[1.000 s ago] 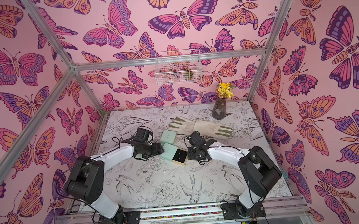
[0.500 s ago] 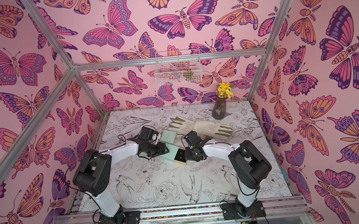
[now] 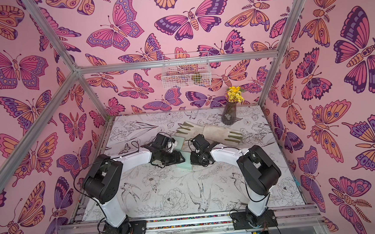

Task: Place the earrings into the drawer-style jewelry box
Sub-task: Close the drawer of the jewelry box, then move the jewelry box to the center of the board.

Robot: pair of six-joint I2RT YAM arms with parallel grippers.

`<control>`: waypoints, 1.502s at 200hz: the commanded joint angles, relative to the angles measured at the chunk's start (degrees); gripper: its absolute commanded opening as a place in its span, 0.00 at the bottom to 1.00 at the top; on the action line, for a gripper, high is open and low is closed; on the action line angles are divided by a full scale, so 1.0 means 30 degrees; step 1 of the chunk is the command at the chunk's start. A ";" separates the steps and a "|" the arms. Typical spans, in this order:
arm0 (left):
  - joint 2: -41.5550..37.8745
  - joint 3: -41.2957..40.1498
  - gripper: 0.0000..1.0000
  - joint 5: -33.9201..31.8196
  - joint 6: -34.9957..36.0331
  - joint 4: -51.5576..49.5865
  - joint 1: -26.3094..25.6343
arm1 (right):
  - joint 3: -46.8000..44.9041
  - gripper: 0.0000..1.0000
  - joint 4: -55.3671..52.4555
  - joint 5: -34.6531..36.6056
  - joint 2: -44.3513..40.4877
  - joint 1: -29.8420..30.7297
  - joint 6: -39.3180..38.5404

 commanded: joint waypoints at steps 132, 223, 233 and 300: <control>0.2764 0.7335 0.79 -0.3792 0.0585 -0.2405 -0.1838 | 0.0661 0.34 -0.3211 0.5913 -0.2008 -0.4062 -0.2715; -0.6820 -0.0062 0.80 -0.8323 0.1191 -0.3031 0.2883 | 0.1604 0.55 -0.2397 0.6800 -0.3662 -0.1525 -0.3879; -0.7197 -0.0717 0.80 -0.8475 0.0836 -0.2968 0.3789 | 0.2271 0.56 -0.2462 0.7277 -0.3090 -0.0762 -0.4316; -0.4606 -0.0746 0.80 -0.9036 -0.0717 -0.4431 0.7294 | 0.5445 0.78 -0.2419 0.9931 -0.2017 0.2146 -0.5827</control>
